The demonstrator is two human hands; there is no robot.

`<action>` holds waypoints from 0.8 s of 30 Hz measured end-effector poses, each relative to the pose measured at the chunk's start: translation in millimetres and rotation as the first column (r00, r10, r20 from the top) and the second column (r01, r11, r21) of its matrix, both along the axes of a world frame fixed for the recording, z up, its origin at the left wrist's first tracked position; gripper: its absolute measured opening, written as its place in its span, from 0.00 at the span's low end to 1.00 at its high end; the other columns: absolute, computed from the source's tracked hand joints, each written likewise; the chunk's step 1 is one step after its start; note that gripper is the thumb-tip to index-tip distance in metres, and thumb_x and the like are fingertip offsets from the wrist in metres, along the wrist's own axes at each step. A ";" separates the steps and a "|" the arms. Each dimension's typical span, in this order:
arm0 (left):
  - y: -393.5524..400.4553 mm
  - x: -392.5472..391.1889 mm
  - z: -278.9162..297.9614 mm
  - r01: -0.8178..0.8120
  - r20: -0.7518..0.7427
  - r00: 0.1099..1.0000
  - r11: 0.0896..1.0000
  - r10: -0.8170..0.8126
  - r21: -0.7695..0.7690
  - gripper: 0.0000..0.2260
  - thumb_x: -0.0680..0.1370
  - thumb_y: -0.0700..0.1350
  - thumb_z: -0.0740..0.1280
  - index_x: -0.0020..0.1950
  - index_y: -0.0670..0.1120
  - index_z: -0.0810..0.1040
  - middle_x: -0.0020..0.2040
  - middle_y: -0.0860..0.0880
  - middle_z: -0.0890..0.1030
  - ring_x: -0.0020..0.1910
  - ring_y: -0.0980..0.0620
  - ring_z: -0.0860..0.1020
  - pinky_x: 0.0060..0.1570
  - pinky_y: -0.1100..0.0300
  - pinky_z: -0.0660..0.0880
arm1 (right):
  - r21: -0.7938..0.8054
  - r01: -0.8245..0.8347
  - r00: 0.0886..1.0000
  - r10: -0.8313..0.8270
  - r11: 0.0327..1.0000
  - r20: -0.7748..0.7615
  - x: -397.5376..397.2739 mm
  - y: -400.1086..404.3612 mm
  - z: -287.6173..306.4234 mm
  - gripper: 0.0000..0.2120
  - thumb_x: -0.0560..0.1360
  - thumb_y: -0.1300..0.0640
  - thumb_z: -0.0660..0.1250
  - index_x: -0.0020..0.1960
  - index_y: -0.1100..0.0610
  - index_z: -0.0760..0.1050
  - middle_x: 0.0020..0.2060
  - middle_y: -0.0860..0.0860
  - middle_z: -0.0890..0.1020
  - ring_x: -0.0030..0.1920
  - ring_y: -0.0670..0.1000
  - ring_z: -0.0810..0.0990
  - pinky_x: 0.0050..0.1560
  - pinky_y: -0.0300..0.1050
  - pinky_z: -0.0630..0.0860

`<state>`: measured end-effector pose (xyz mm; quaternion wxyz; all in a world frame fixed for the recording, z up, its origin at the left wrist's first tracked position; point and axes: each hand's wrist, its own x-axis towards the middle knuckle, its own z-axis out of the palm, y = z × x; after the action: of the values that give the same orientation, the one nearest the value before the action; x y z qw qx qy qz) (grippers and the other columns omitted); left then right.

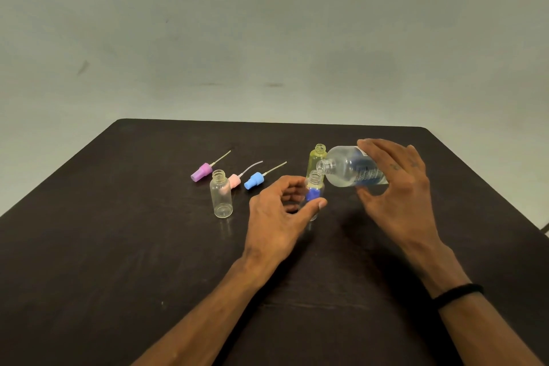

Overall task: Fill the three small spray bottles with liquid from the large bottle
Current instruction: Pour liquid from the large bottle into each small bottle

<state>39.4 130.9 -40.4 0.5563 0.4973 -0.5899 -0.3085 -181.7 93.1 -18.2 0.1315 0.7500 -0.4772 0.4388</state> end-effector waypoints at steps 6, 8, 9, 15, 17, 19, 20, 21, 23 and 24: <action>0.3 -0.2 -0.8 0.000 0.011 1.000 1.000 0.000 -0.002 0.20 0.72 0.52 0.82 0.61 0.50 0.84 0.50 0.53 0.86 0.50 0.55 0.85 0.52 0.56 0.85 | -0.002 0.005 1.000 -0.005 1.000 0.000 0.1 0.9 0.0 0.42 0.64 0.67 0.84 0.75 0.57 0.75 0.70 0.57 0.80 0.71 0.60 0.77 0.78 0.72 0.63; 0.1 -0.3 -0.4 0.000 0.010 1.000 1.000 0.000 -0.001 0.20 0.72 0.52 0.82 0.62 0.50 0.84 0.50 0.53 0.87 0.50 0.55 0.85 0.52 0.56 0.85 | -0.001 0.004 1.000 -0.004 1.000 0.002 0.0 0.8 0.0 0.42 0.64 0.68 0.84 0.75 0.58 0.75 0.70 0.58 0.80 0.72 0.60 0.77 0.78 0.73 0.63; -0.2 -0.2 -0.4 -0.001 0.010 1.000 1.000 0.001 -0.001 0.20 0.72 0.52 0.82 0.61 0.50 0.84 0.50 0.53 0.87 0.50 0.55 0.85 0.52 0.56 0.85 | -0.003 0.001 1.000 -0.001 1.000 0.003 0.1 0.5 -0.1 0.42 0.64 0.68 0.84 0.76 0.57 0.75 0.70 0.57 0.80 0.72 0.60 0.77 0.78 0.73 0.63; 0.9 -0.7 0.2 -0.003 0.012 1.000 1.000 0.003 -0.006 0.20 0.72 0.51 0.82 0.61 0.49 0.84 0.50 0.54 0.86 0.50 0.55 0.85 0.52 0.57 0.85 | -0.011 -0.005 1.000 0.005 1.000 0.005 -0.6 0.0 -0.6 0.42 0.65 0.68 0.84 0.76 0.57 0.74 0.70 0.57 0.79 0.72 0.59 0.77 0.78 0.73 0.63; 1.0 -1.0 0.3 -0.005 0.011 1.000 1.000 0.005 -0.008 0.20 0.72 0.51 0.82 0.61 0.48 0.84 0.50 0.53 0.86 0.50 0.55 0.85 0.52 0.57 0.85 | -0.013 -0.005 1.000 0.005 1.000 0.003 -0.3 0.5 -0.2 0.42 0.65 0.68 0.83 0.76 0.57 0.74 0.70 0.57 0.79 0.72 0.59 0.77 0.78 0.73 0.63; 0.4 -0.9 -0.2 -0.006 0.012 1.000 1.000 0.006 -0.005 0.20 0.72 0.51 0.82 0.62 0.48 0.84 0.50 0.53 0.87 0.50 0.55 0.85 0.52 0.56 0.85 | -0.013 -0.002 1.000 0.002 1.000 0.002 -0.6 0.4 0.6 0.42 0.65 0.68 0.83 0.76 0.57 0.74 0.70 0.57 0.79 0.72 0.59 0.77 0.79 0.73 0.62; 0.4 -0.8 -0.2 -0.006 0.012 1.000 1.000 0.006 -0.003 0.21 0.72 0.51 0.82 0.62 0.48 0.84 0.51 0.53 0.87 0.50 0.55 0.85 0.53 0.56 0.85 | -0.011 0.000 1.000 0.000 1.000 0.001 -0.8 0.3 0.8 0.42 0.65 0.68 0.83 0.76 0.57 0.74 0.70 0.57 0.79 0.72 0.59 0.76 0.79 0.73 0.62; 0.5 -0.8 -0.1 -0.006 0.014 1.000 1.000 0.007 -0.003 0.21 0.72 0.51 0.82 0.62 0.48 0.84 0.51 0.53 0.86 0.50 0.55 0.85 0.53 0.56 0.85 | -0.009 0.001 1.000 -0.001 1.000 0.000 -0.9 0.1 0.6 0.42 0.65 0.68 0.84 0.76 0.57 0.74 0.71 0.57 0.79 0.73 0.59 0.76 0.79 0.73 0.61; 0.7 -0.8 0.3 -0.006 0.016 1.000 1.000 0.006 -0.007 0.21 0.72 0.51 0.82 0.62 0.48 0.84 0.51 0.53 0.87 0.51 0.55 0.85 0.52 0.56 0.85 | -0.011 0.001 1.000 -0.001 1.000 -0.004 -1.0 -0.5 -0.2 0.42 0.65 0.68 0.84 0.76 0.57 0.74 0.70 0.58 0.79 0.73 0.60 0.76 0.79 0.73 0.62; 0.9 -0.9 0.6 -0.004 0.015 1.000 1.000 0.004 -0.009 0.21 0.72 0.51 0.82 0.62 0.48 0.84 0.51 0.53 0.87 0.50 0.55 0.85 0.52 0.57 0.85 | -0.014 0.000 1.000 0.000 1.000 -0.005 -1.1 -0.6 -0.3 0.43 0.64 0.68 0.84 0.76 0.57 0.74 0.70 0.58 0.79 0.72 0.60 0.76 0.78 0.74 0.62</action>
<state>38.5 131.8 -39.9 0.5547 0.4983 -0.5945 -0.3008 -182.8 92.4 -18.5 0.1378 0.7500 -0.4739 0.4403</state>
